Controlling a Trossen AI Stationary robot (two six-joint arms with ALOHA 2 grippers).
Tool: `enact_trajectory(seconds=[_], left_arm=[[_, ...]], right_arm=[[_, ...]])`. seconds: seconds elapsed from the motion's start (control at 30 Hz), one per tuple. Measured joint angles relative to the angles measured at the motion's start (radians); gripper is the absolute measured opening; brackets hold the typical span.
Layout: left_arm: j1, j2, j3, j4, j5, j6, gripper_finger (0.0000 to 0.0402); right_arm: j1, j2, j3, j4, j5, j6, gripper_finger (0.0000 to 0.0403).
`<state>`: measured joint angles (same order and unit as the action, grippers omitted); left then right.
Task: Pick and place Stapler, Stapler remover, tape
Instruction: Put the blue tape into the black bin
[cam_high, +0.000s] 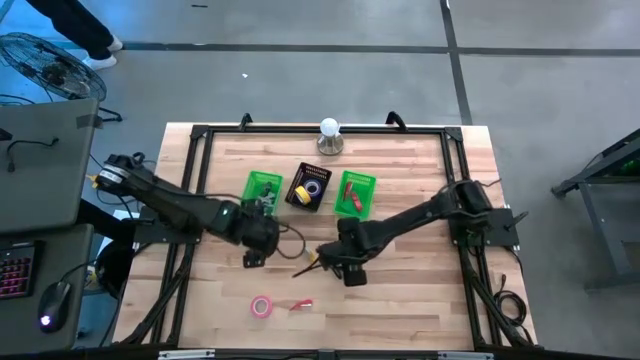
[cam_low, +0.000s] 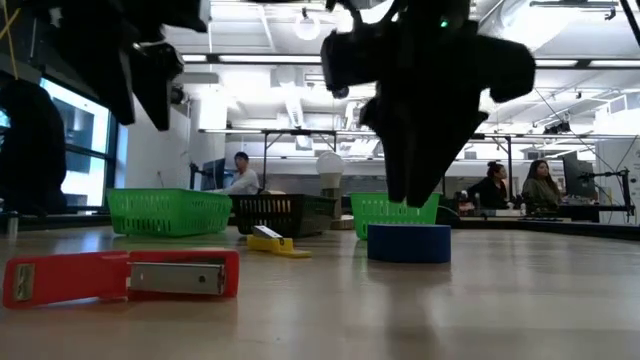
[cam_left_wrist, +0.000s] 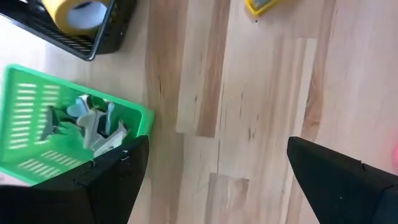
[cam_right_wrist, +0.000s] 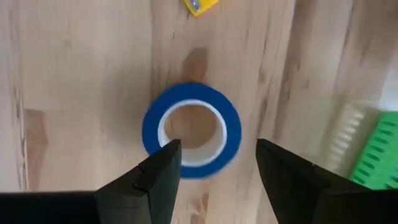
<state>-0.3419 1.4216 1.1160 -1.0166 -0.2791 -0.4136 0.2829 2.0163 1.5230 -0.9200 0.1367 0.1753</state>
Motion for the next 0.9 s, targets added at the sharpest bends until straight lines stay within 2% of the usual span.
enact_trajectory(seconds=[0.23,0.43,0.57,0.7,0.9], left_arm=[[-0.081,0.0,0.0,0.004,-0.076,-0.07,0.0376],[-0.106,0.003,0.0,0.018,-0.03,-0.107,0.0376],[-0.106,0.01,0.0,0.022,-0.03,-0.126,0.0376],[-0.104,0.018,0.0,0.04,-0.051,-0.132,0.0376],[-0.104,0.017,0.0,0.156,-0.112,-0.074,0.0376]], right_arm=[[-0.045,0.046,0.0,0.037,-0.084,0.003,0.0199],[-0.054,0.09,0.0,0.067,-0.095,0.006,0.0194],[-0.055,0.102,0.0,0.073,-0.097,0.0,0.0146],[-0.047,0.102,0.006,0.058,-0.074,-0.005,0.0037],[-0.009,0.086,0.063,-0.031,0.031,0.0,0.0033]])
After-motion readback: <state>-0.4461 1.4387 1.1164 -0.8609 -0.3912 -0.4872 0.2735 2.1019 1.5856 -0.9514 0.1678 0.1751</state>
